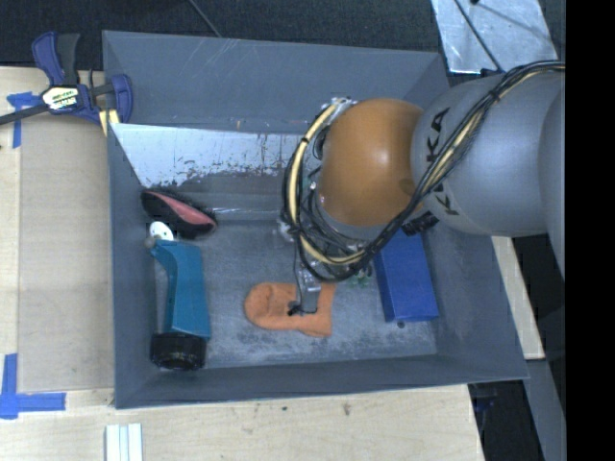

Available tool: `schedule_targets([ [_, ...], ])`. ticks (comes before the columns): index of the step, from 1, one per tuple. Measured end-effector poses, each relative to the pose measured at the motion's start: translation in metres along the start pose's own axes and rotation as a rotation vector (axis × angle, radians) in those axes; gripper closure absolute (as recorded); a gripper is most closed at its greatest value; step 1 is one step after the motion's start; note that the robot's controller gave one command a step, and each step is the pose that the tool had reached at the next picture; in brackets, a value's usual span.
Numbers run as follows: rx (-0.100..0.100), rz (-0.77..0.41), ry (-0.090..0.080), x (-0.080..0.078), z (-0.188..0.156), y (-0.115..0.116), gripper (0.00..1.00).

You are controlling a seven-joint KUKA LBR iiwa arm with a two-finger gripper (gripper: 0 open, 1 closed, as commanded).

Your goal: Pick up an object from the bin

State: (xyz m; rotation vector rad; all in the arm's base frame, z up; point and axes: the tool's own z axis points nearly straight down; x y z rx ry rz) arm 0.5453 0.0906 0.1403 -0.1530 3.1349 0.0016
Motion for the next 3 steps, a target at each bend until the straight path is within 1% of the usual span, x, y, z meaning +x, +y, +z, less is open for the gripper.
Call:
schedule_targets([
  [1,0.000,-0.086,0.000,0.011,0.068,0.023,1.00],
  [2,0.000,-0.086,0.000,0.011,0.068,0.023,1.00],
  [3,0.001,-0.092,0.001,0.001,-0.048,0.039,1.00],
])
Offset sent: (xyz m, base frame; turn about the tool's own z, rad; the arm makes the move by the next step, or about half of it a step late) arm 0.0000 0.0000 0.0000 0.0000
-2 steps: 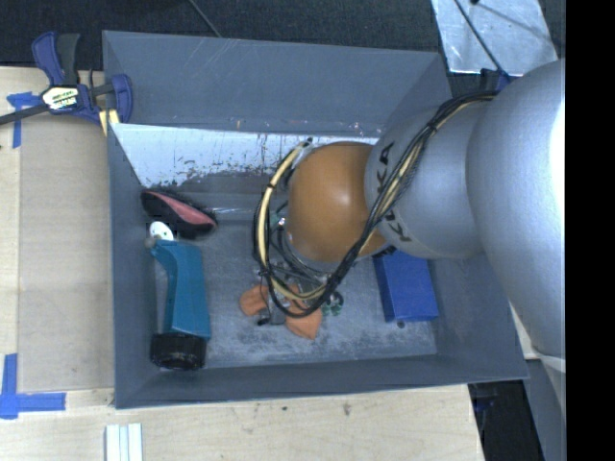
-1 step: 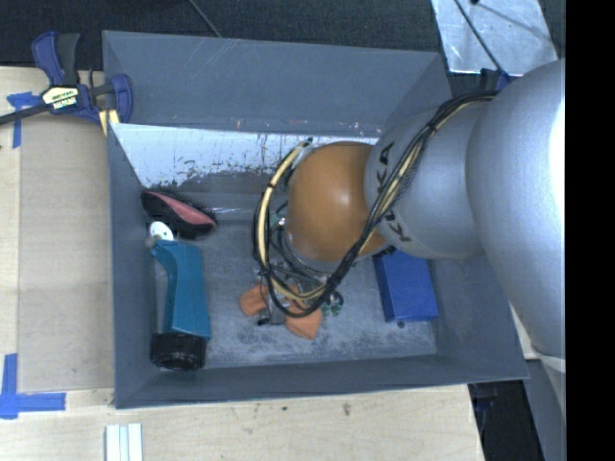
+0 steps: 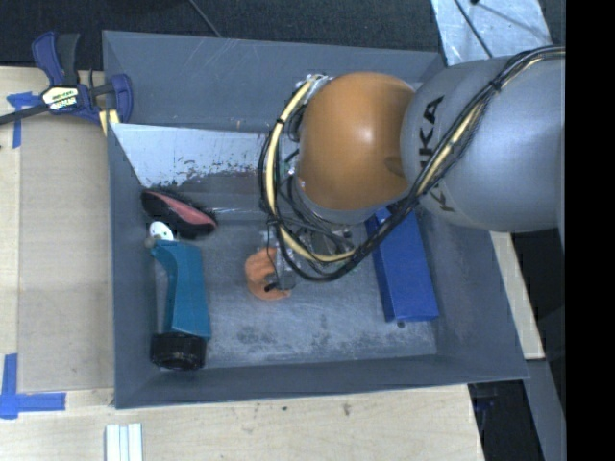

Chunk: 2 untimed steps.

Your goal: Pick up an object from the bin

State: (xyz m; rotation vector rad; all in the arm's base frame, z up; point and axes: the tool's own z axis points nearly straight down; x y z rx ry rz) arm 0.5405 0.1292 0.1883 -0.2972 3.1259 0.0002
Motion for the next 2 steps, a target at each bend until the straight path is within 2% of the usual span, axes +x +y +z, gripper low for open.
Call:
schedule_targets([
  [1,0.000,0.000,0.000,0.000,0.000,0.000,1.00],
  [2,0.000,0.015,-0.002,-0.028,-0.113,-0.033,1.00],
])
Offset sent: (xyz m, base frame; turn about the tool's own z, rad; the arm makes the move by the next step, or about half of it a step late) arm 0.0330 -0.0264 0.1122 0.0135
